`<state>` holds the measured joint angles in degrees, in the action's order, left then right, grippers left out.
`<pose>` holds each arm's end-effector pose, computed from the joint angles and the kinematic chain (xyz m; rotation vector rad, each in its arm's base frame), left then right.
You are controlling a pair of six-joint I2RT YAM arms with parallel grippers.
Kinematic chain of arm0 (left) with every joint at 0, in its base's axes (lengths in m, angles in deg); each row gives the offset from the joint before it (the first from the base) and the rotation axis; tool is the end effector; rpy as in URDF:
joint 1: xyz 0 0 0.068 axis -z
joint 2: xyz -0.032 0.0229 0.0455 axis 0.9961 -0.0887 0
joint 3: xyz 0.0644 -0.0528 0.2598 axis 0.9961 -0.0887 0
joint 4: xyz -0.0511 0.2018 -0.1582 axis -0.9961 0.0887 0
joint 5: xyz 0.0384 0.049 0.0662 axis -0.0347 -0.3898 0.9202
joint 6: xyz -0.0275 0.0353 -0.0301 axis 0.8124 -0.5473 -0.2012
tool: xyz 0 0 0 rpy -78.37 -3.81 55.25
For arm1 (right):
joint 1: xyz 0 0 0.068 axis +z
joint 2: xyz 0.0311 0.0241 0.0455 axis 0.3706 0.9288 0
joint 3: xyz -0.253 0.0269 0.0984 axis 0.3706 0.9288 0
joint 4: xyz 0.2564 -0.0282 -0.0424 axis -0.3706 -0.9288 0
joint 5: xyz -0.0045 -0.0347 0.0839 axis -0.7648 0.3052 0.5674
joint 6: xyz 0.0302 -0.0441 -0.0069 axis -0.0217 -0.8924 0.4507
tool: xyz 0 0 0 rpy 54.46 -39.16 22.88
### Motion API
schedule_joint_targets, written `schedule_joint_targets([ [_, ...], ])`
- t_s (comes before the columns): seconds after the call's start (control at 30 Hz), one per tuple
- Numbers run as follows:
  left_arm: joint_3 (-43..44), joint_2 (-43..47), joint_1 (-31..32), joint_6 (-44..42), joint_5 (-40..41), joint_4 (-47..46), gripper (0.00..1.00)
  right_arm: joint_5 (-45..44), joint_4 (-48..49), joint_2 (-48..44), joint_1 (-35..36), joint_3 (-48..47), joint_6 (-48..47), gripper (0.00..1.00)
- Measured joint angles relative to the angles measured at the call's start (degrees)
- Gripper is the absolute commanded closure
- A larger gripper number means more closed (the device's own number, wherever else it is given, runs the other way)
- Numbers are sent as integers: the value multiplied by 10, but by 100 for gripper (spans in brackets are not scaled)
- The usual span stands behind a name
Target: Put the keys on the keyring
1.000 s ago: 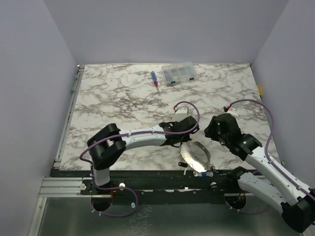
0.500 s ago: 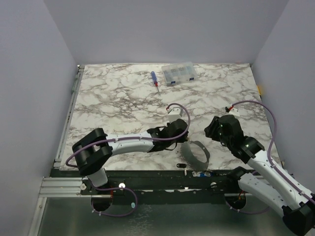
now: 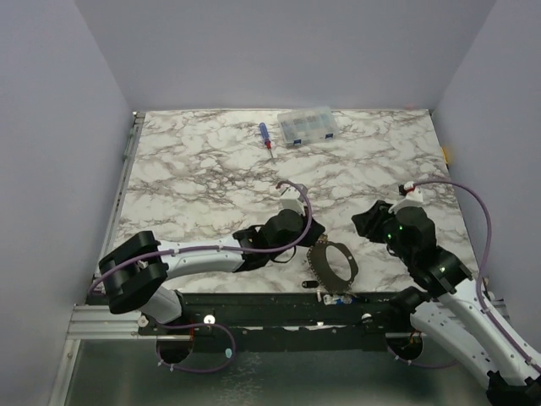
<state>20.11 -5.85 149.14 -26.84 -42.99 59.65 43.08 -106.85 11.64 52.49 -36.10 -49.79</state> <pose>0.1520 -0.2922 0.2306 0.1165 2.0801 -0.9815 0.1250 0.0646 0.2744 0.2226 2.0476 0.4728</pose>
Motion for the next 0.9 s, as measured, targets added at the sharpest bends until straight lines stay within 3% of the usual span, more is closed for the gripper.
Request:
schedule_joint_targets([
  [0.17, -17, 32, 0, -25, -13, -38, 100, 40, 29, -44, 0, 0, -10, 52],
  [0.53, -18, 102, 0, -77, -33, -83, 100, 147, 82, -49, 0, -2, -38, 41],
  [0.77, -19, 150, -1, -92, -35, -85, 100, 196, 124, -71, 0, -5, -58, 20],
  [0.9, -20, 176, -1, -102, -40, -86, 100, 235, 158, -87, 0, -5, -67, 13],
])
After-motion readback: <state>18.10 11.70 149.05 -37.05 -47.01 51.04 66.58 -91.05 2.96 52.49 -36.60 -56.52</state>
